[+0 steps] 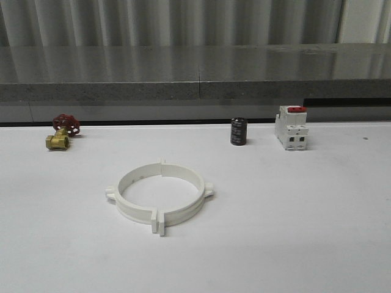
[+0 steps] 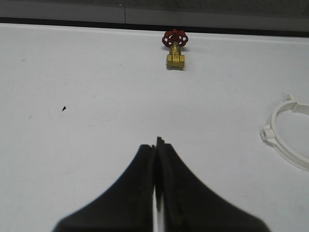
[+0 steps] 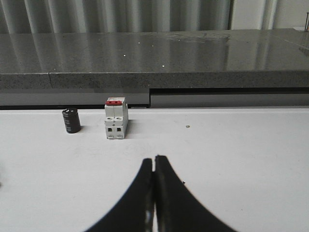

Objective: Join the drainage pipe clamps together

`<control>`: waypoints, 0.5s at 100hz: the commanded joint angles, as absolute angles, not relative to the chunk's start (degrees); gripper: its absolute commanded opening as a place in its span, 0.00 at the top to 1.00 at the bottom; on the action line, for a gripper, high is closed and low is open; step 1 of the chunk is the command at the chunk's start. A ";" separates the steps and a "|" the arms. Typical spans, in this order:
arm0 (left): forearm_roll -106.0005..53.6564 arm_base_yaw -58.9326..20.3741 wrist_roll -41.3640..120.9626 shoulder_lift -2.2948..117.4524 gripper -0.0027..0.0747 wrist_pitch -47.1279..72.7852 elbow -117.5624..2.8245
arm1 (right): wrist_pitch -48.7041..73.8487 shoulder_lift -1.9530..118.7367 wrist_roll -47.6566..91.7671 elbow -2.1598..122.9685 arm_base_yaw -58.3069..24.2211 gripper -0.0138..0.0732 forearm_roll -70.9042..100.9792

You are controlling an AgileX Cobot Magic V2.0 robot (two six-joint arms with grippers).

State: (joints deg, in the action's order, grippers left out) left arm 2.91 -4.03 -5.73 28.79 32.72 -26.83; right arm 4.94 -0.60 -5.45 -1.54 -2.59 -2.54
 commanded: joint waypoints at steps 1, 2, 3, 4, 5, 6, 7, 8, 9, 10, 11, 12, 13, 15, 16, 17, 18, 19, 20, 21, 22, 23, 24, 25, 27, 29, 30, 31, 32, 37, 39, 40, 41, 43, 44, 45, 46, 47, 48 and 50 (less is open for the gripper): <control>2.53 -3.87 -5.92 28.90 0.99 28.76 -28.36 | -0.31 -1.70 -4.66 -0.61 -2.16 0.92 -2.37; 2.53 -3.87 -5.92 28.90 0.99 28.76 -28.36 | -0.31 -1.70 -4.66 -0.61 -2.16 0.92 -2.37; 2.53 -3.87 -5.92 28.90 0.99 28.76 -28.36 | -0.31 -1.70 -4.66 -0.61 -2.16 0.92 -2.37; 2.53 -3.87 -5.92 28.90 0.99 28.76 -28.36 | -0.31 -1.70 -4.66 -0.61 -2.16 0.92 -2.37; 2.53 -3.87 -5.92 28.90 0.99 28.76 -28.36 | -0.31 -1.70 -4.66 -0.61 -2.16 0.92 -2.37; 2.53 -3.87 -5.92 28.79 0.99 28.76 -28.26 | -0.31 -1.70 -4.66 -0.61 -2.16 0.92 -2.37; 2.53 -3.87 -5.92 28.86 0.99 28.76 -28.32 | -0.31 -1.70 -4.66 -0.61 -2.16 0.92 -2.37; 2.53 -3.87 -5.92 28.76 0.99 28.61 -28.32 | -0.31 -1.70 -4.66 -0.61 -2.16 0.92 -2.37; 2.74 -3.87 -5.92 28.76 0.99 28.47 -28.20 | -0.31 -1.70 -4.66 -0.61 -2.16 0.92 -2.37; 3.10 -3.87 -5.92 28.60 0.99 28.08 -28.22 | -0.31 -1.70 -4.66 -0.61 -2.16 0.92 -2.37; 3.10 -3.87 -5.92 28.60 0.99 27.83 -28.05 | -0.31 -1.70 -4.66 -0.61 -2.16 0.92 -2.37; 3.53 -3.87 -5.92 28.45 0.99 27.17 -27.83 | -0.31 -1.70 -4.66 -0.61 -2.16 0.92 -2.37; 3.98 -3.87 -5.92 28.24 0.99 26.74 -27.56 | -0.31 -1.70 -4.66 -0.61 -2.16 0.92 -2.37; 4.37 -3.87 -5.92 27.98 0.99 25.77 -27.19 | -0.31 -1.70 -4.66 -0.61 -2.16 0.92 -2.37; 4.72 -3.87 -5.92 27.63 0.99 24.03 -26.76 | -0.31 -1.70 -4.66 -0.61 -2.16 0.92 -2.37; 5.07 -3.87 -5.92 27.30 0.99 23.38 -26.51 | -0.31 -1.70 -4.66 -0.61 -2.16 0.92 -2.37; 5.07 -3.87 -5.92 27.30 0.99 22.70 -26.24 | -0.31 -1.70 -4.66 -0.61 -2.16 0.92 -2.37; 5.37 -3.87 -5.92 26.94 0.99 21.98 -25.95 | -0.31 -1.70 -4.66 -0.61 -2.16 0.92 -2.37; 5.65 -3.87 -5.92 26.52 0.99 20.51 -25.04 | -0.31 -1.70 -4.66 -0.61 -2.16 0.92 -2.37; 5.76 -3.87 -5.92 26.30 0.99 18.97 -24.71 | -0.31 -1.70 -4.66 -0.61 -2.16 0.92 -2.37; 6.02 -3.87 -5.92 25.89 0.99 18.19 -24.37 | -0.31 -1.70 -4.66 -0.61 -2.16 0.92 -2.37; 6.03 -3.87 -5.92 25.66 0.99 16.71 -23.64 | -0.31 -1.70 -4.66 -0.61 -2.16 0.92 -2.37; 6.31 -3.87 -5.92 25.14 0.99 15.95 -23.27 | -0.31 -1.70 -4.66 -0.61 -2.16 0.92 -2.37; 6.42 -3.87 -5.92 24.87 0.99 15.17 -22.51 | -0.31 -1.70 -4.66 -0.61 -2.16 0.92 -2.37; 6.67 -3.87 -5.92 23.99 0.99 13.07 -21.29 | -0.31 -1.70 -4.66 -0.61 -2.16 0.92 -2.37; 6.62 -3.87 -5.92 23.36 0.99 11.77 -20.45 | -0.31 -1.70 -4.66 -0.61 -2.16 0.92 -2.37; 6.62 -3.87 -5.92 22.70 0.99 10.01 -19.59 | -0.31 -1.70 -4.66 -0.61 -2.16 0.92 -2.37; 6.62 -3.87 -5.92 22.37 0.99 10.01 -19.16 | -0.31 -1.70 -4.66 -0.61 -2.16 0.92 -2.37; 6.62 -3.87 -5.92 22.05 0.99 8.98 -18.73 | -0.31 -1.70 -4.66 -0.61 -2.16 0.92 -2.37; 6.62 -3.87 -5.92 19.21 0.99 5.83 -15.26 | -0.31 -1.70 -4.66 -0.61 -2.16 0.92 -2.37; 6.62 -3.87 -6.03 18.06 0.99 5.24 -13.98 | -0.31 -1.70 -4.66 -0.61 -2.16 0.92 -2.37; 6.62 -3.87 -6.03 17.68 0.99 4.69 -13.56 | -0.31 -1.70 -4.66 -0.61 -2.16 0.92 -2.37; 6.62 -3.87 -6.03 16.90 0.99 4.48 -12.73 | -0.31 -1.70 -4.66 -0.61 -2.16 0.92 -2.37; 6.62 -3.87 -6.03 15.69 0.99 3.94 -11.92 | -0.31 -1.70 -4.66 -0.61 -2.16 0.92 -2.37; 6.62 -3.87 -6.03 15.29 0.99 3.68 -11.12 | -0.31 -1.70 -4.66 -0.61 -2.16 0.92 -2.37; 6.62 -3.87 -6.03 14.44 0.99 3.67 -10.74 | -0.31 -1.70 -4.66 -0.61 -2.16 0.92 -2.37; 6.62 -3.87 -6.03 14.01 0.99 3.54 -9.99 | -0.31 -1.70 -4.66 -0.61 -2.16 0.92 -2.37; 6.62 -3.87 -6.03 13.57 0.99 3.41 -9.63 | -0.31 -1.70 -4.66 -0.61 -2.16 0.92 -2.37; 6.62 -3.87 -6.03 12.69 0.99 3.42 -8.94 | -0.31 -1.70 -4.66 -0.61 -2.16 0.92 -2.37; 6.62 -3.87 -6.03 11.36 0.99 3.42 -8.30 | -0.31 -1.70 -4.66 -0.61 -2.16 0.92 -2.37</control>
